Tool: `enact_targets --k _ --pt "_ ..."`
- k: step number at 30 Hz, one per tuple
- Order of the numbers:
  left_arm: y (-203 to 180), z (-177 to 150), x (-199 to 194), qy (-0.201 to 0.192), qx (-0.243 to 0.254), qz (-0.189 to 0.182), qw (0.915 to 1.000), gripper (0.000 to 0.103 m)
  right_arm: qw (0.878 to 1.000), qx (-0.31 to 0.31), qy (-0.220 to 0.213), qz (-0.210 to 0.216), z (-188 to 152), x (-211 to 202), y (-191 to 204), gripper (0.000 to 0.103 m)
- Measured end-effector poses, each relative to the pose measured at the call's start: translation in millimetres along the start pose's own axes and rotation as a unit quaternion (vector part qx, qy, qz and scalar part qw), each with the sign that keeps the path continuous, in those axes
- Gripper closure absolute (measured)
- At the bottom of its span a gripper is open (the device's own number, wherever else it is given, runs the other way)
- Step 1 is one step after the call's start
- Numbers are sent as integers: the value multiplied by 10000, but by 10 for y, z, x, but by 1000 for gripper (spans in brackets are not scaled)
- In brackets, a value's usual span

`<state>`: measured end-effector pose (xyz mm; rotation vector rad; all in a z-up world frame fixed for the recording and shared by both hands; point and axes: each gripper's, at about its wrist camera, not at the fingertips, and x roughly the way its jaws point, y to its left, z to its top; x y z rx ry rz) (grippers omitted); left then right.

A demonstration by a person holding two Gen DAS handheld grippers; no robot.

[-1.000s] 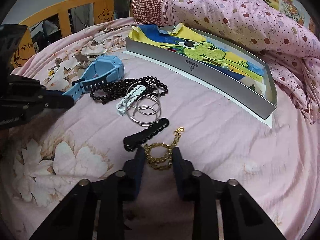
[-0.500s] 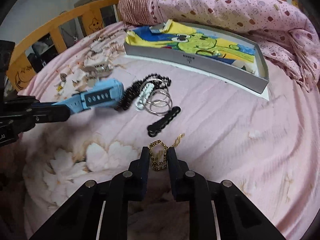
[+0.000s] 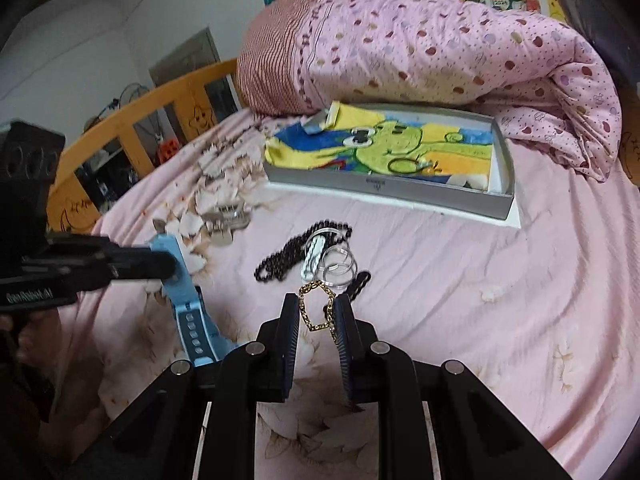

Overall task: Organize jewelry
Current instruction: 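Carry the watch and gold chain into the tray and open both tools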

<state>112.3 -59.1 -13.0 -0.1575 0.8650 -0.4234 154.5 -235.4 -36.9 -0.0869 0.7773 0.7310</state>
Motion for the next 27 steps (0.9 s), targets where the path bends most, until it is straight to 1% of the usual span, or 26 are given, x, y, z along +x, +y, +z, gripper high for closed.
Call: enact_targets --k 4,7,10,13,15,18,21,23,27 --pt "-1 15 20 -49 10 53 10000 102 9995 73 -310 -40 51 -74 -57 86" --pt "12 141 7 -208 -11 85 9997 102 9982 61 -592 -118 159 -77 -117 86" --pt "28 356 20 -391 -11 132 9991 102 9952 128 -951 -175 336 -33 -258 86" --pt "34 630 57 -630 15 185 9978 102 9915 202 -1237 -342 504 31 -414 86" --pt "58 844 86 -826 -76 150 9964 102 9888 328 -1394 -430 598 93 -541 86" --pt "112 1131 130 -1160 -235 143 9929 102 9858 442 -1535 -522 720 198 -706 86" --pt "174 1356 223 -1359 -270 209 9901 102 9828 544 -1649 -634 839 330 -874 86" --pt "229 1499 353 -1378 -244 315 9897 102 9811 645 -1684 -704 895 422 -992 86" --pt "363 1662 680 -1218 -216 497 9911 102 9800 788 -1638 -816 886 561 -1171 86"
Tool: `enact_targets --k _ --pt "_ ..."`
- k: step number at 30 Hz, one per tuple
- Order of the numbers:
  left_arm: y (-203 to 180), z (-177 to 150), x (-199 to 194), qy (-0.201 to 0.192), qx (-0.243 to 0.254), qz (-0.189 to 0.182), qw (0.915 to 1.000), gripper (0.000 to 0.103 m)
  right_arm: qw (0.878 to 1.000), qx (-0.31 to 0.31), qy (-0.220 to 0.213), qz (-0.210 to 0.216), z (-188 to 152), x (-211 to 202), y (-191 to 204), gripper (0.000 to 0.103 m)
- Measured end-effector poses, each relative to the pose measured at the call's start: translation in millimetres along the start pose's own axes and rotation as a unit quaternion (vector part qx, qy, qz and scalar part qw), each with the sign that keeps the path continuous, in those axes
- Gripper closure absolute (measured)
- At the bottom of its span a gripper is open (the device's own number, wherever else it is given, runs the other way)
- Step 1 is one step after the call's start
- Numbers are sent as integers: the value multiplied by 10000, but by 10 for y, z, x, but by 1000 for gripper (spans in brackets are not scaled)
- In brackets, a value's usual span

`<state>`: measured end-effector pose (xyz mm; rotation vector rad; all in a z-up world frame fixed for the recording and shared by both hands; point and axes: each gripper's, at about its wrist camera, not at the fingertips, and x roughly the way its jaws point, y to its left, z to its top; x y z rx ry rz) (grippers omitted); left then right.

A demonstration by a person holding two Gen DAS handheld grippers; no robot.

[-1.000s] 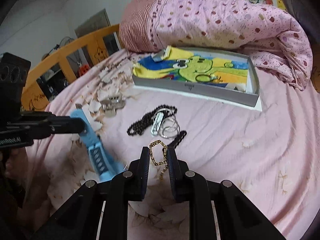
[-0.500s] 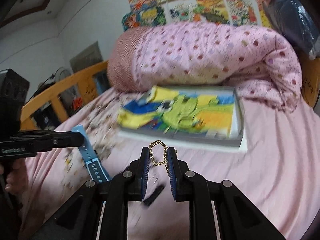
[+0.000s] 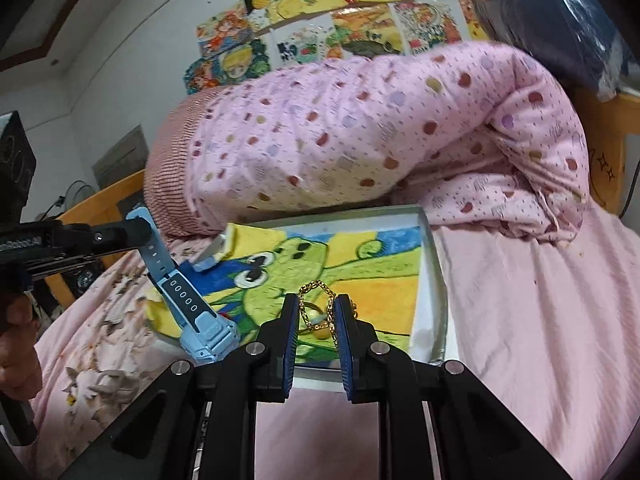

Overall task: Organize jewelry
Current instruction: 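Carry the watch and gold chain into the tray and open both tools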

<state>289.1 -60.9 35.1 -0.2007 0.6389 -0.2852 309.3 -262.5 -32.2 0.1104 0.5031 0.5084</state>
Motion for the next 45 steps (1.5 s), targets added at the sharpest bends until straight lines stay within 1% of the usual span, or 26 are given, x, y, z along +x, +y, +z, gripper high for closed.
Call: enact_targets --k 3,6,10,13,15,16,18,22,23,24,25,26,27,30,31,32,34,35,36,38,39,40,41,42,44,45 --pt "49 -31 207 90 -10 64 9999 102 9997 160 76 -158 -37 136 -143 86" --pt "150 -70 381 119 -140 120 9998 102 9992 272 106 -279 -81 217 -236 86" --pt "245 -53 482 103 -251 208 9994 102 9984 391 221 -340 -159 314 -320 86" --pt "323 -81 552 169 -312 323 9988 102 9982 404 272 -356 -172 339 -330 86" --pt "383 -130 626 328 -365 360 9981 102 9981 402 282 -374 -167 341 -331 86" --pt "393 -155 621 281 -399 354 9982 102 9980 399 290 -390 -170 346 -327 85" --pt "374 -162 603 222 -308 412 9984 102 9978 390 348 -415 -173 368 -327 85" --pt "333 -190 620 288 -120 537 9981 102 9969 404 447 -498 -174 396 -336 85" --pt "330 -204 622 298 -86 569 9979 102 9969 400 467 -499 -172 400 -334 83" --pt "328 -222 624 332 -46 620 9975 102 9967 387 488 -518 -170 401 -333 77" --pt "336 -238 635 348 -34 660 9972 100 9965 362 510 -547 -169 402 -328 73" --pt "345 -249 638 373 -43 687 9969 97 9965 342 511 -559 -166 398 -323 64" --pt "361 -257 644 422 -82 688 9967 96 9968 315 482 -559 -162 382 -314 60" --pt "408 -263 653 542 -221 676 9960 91 9971 217 452 -579 -139 352 -277 60" --pt "422 -265 655 596 -263 681 9955 84 9971 163 449 -588 -130 339 -259 60" --pt "440 -269 653 638 -332 656 9952 72 9971 133 443 -596 -123 328 -249 60" --pt "471 -286 619 609 -479 660 9948 61 9971 92 428 -615 -109 302 -229 54" --pt "480 -290 601 587 -512 640 9949 57 9971 74 398 -647 -101 278 -217 46" --pt "486 -297 584 576 -521 637 9949 55 9970 63 366 -672 -90 262 -211 42" --pt "485 -299 550 551 -518 668 9949 46 9971 23 294 -705 -65 205 -181 38" --pt "484 -302 519 509 -519 666 9951 44 9971 8 274 -709 -49 180 -166 35" --pt "482 -303 490 462 -529 658 9954 38 9972 -4 246 -706 -32 153 -148 32" --pt "481 -303 465 420 -539 670 9954 32 9974 -7 207 -693 -17 121 -134 26" --pt "476 -304 428 364 -551 705 9953 30 9976 -7 145 -674 2 74 -114 23" --pt "457 -297 355 298 -545 735 9954 25 9978 -24 28 -665 51 -13 -68 20" --pt "442 -293 312 279 -517 752 9954 25 9978 -33 -6 -660 78 -41 -51 17"
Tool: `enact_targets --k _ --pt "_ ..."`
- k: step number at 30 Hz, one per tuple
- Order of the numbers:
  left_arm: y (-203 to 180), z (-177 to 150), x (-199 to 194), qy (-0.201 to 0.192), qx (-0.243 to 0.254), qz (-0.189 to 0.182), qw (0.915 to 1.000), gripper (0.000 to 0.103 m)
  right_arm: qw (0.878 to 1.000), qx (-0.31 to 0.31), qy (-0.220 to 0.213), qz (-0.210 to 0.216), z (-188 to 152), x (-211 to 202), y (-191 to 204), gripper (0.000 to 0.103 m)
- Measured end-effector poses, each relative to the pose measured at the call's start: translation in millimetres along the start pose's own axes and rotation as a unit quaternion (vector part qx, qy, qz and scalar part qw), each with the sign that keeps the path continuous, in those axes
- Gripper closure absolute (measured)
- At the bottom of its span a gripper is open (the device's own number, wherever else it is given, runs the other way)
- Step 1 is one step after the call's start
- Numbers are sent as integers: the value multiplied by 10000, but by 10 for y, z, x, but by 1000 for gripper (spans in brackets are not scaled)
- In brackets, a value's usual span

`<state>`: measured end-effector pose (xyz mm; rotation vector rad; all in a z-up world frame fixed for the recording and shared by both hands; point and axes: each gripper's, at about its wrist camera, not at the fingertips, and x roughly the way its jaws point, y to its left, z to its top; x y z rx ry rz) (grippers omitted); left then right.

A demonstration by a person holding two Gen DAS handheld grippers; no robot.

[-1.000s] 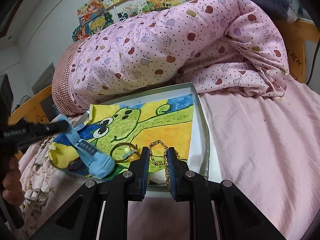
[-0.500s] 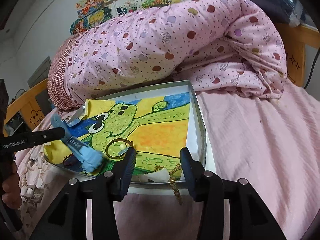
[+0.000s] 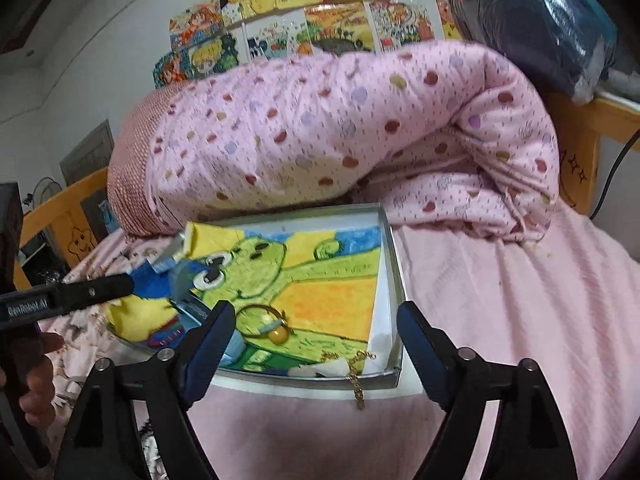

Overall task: Organize jewelry
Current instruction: 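Carry the watch and gold chain into the tray and open both tools, then withdraw both tools from the tray toward the remaining jewelry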

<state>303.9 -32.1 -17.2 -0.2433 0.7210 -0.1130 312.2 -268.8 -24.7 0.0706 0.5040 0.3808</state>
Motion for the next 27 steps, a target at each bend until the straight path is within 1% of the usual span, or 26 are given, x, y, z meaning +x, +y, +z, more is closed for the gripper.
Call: enact_targets --k 1,3,4,5,8,13,17,22,27 --pt "-6 0 -34 -30 34 24 10000 25 10000 -13 -58 10 30 -53 25 15" --pt "-19 -10 -151 -181 121 83 9997 21 9998 -58 -189 30 84 -158 76 8" --pt "-23 -17 -197 -244 151 111 9995 10 9996 -90 -282 27 113 -243 118 6" --pt "-25 -25 -267 -334 175 156 9992 1 9994 -110 -340 31 137 -304 147 1" --pt "-9 -56 -497 -665 151 223 9974 2 9985 -148 -523 73 185 -514 238 0" --pt "28 -101 -817 -874 179 226 9958 2 9963 -191 -829 125 200 -890 420 0" --pt "50 -175 -1156 -1136 291 236 9928 2 9946 -220 -1001 145 172 -1149 579 0" --pt "96 -322 -1528 -1360 409 231 9896 2 9940 -237 -1054 182 96 -1432 784 0" --pt "199 -515 -1854 -1506 381 169 9877 2 9941 -316 -1021 188 -63 -1690 975 0"
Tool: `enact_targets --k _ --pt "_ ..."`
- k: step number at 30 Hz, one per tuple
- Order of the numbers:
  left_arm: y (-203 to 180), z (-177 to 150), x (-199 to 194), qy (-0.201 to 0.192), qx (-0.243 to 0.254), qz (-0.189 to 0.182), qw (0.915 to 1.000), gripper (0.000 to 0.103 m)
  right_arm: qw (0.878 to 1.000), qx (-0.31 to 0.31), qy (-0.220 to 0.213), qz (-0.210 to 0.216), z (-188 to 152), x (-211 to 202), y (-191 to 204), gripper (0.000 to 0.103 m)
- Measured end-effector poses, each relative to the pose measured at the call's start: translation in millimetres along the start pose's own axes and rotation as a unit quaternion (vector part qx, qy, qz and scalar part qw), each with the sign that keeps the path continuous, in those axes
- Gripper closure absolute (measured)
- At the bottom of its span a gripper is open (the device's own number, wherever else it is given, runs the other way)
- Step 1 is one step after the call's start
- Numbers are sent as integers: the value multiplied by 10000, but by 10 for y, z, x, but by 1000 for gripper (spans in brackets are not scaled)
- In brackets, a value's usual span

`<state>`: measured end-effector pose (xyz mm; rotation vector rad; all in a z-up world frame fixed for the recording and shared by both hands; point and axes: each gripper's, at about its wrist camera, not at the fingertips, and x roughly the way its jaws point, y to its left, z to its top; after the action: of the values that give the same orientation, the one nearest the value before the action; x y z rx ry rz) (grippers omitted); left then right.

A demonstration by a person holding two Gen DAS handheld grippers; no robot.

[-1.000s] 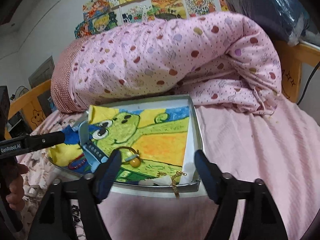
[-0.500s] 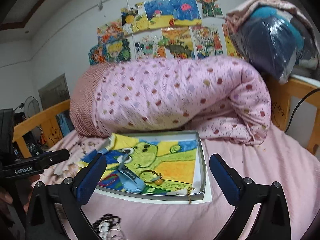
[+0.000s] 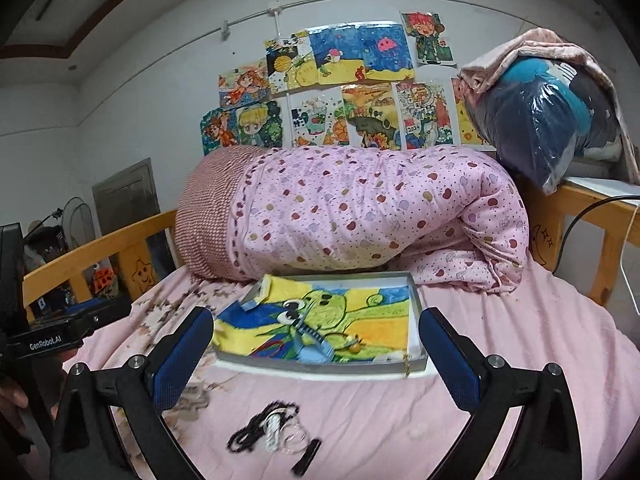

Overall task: Organize jewelry
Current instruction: 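Withdraw both tools from the tray toward the remaining jewelry, then grasp the grey claw clip with the left tool while the right tool grasps the black beaded hair tie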

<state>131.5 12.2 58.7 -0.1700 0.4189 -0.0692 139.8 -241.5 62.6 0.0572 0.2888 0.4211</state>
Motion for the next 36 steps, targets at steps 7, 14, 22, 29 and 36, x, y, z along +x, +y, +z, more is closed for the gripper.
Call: enact_targets --k 7,14,22,29,36 --pt "160 -235 -400 -9 160 25 9999 2 9994 -184 287 51 -181 -228 286 0" --pt "320 -544 -522 320 370 82 9988 2 9966 -352 731 126 -436 -205 470 0" --pt "451 -872 -380 875 342 203 9954 2 9889 -425 1421 58 -813 12 439 0" --pt "419 -1079 -171 1240 407 277 9911 2 9788 -542 1973 -43 -1088 247 334 0" --pt "393 -1175 116 1567 412 333 9862 2 9679 -899 2340 -165 -1259 559 223 0"
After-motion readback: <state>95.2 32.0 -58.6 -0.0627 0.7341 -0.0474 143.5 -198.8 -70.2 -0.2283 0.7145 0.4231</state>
